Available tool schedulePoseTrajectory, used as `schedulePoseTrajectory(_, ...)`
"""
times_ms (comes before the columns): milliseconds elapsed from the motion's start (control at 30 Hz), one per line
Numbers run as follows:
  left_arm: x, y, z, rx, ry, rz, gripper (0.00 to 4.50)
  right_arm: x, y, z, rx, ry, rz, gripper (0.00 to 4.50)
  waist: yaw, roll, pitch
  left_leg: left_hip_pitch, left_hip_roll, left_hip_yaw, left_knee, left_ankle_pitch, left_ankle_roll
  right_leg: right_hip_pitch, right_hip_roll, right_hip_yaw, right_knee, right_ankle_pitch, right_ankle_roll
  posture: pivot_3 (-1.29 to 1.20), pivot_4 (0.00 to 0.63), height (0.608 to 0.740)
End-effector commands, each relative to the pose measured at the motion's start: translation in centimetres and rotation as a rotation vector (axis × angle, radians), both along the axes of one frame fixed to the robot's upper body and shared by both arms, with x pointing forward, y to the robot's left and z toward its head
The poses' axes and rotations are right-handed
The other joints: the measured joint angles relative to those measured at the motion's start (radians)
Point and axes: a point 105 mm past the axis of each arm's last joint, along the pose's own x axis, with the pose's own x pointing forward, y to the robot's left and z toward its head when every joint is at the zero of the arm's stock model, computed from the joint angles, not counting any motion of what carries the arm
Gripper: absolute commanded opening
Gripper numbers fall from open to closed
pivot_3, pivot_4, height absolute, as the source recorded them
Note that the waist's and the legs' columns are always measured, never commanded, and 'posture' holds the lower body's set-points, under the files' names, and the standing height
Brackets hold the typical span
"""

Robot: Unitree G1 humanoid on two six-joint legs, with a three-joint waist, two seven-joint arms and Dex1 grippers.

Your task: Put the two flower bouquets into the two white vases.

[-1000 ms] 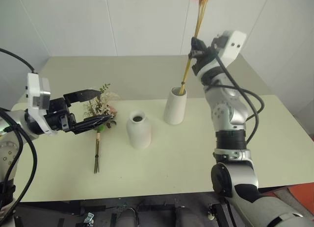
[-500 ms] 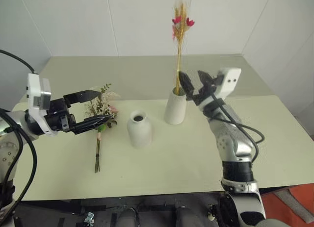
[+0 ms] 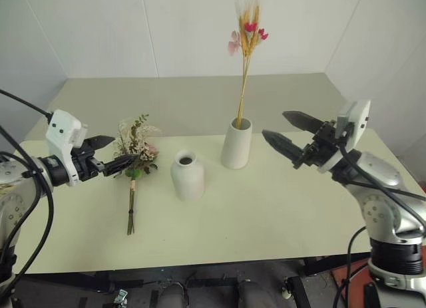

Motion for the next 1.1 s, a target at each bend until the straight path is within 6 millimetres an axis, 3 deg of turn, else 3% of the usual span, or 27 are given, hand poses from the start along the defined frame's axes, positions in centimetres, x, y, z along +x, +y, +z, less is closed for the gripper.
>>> schedulePoseTrajectory(33, 0.2, 0.6, -0.2, 0.072, 0.089, 0.104, 4.5, -1.8, 0.6, 1.1, -0.064, -0.045, 0.129, 4.46, 0.001, 0.0, 0.0, 0.0, 0.0, 0.0, 0.0, 0.0, 0.0, 0.0, 0.0, 0.0, 0.0, -0.001, 0.001, 0.0, 0.15, 0.74)
schedulePoseTrajectory(200, 0.9, 0.2, -1.3, 0.076, 0.185, 0.148, 4.5, -2.2, 0.6, 1.4, -0.11, -0.059, 0.193, 4.46, 0.003, 0.0, 0.0, 0.0, -0.001, 0.0, 0.0, 0.0, 0.0, 0.0, 0.0, 0.0, 0.0, -0.001, 0.001, 0.0, 0.15, 0.74)
schedulePoseTrajectory(567, 2.6, -0.1, -6.8, 0.142, 0.439, 0.279, 4.5, -2.8, 0.7, 1.3, -0.179, -0.065, 0.259, 4.46, 0.005, -0.001, 0.0, -0.001, -0.001, 0.0, 0.001, 0.0, 0.0, 0.0, 0.0, 0.0, 0.0, 0.001, -0.002, 0.0, 0.15, 0.74)
schedulePoseTrajectory(700, 2.9, -0.5, -8.1, 0.141, 0.48, 0.271, 3.61, -3.2, 0.3, 0.9, -0.219, -0.053, 0.289, 4.5, 0.007, -0.001, 0.001, -0.001, -0.001, 0.0, 0.001, 0.0, 0.0, 0.0, 0.0, 0.0, 0.0, 0.002, -0.003, 0.0, 0.15, 0.74)
schedulePoseTrajectory(1033, 3.4, 0.4, -8.4, 0.127, 0.47, 0.314, 0.35, -3.7, -0.1, 0.5, -0.281, -0.045, 0.33, 4.5, 0.008, -0.001, 0.001, -0.001, -0.002, 0.0, 0.002, 0.0, 0.0, 0.0, 0.0, 0.0, 0.0, 0.002, -0.003, 0.0, 0.15, 0.74)
schedulePoseTrajectory(1100, 3.3, 0.7, -8.2, 0.133, 0.46, 0.321, 0.14, -3.7, -0.2, 0.4, -0.285, -0.043, 0.333, 4.5, 0.008, -0.001, 0.001, -0.001, -0.002, -0.001, 0.002, 0.0, 0.0, 0.0, 0.0, 0.0, 0.0, 0.002, -0.003, 0.0, 0.15, 0.74)
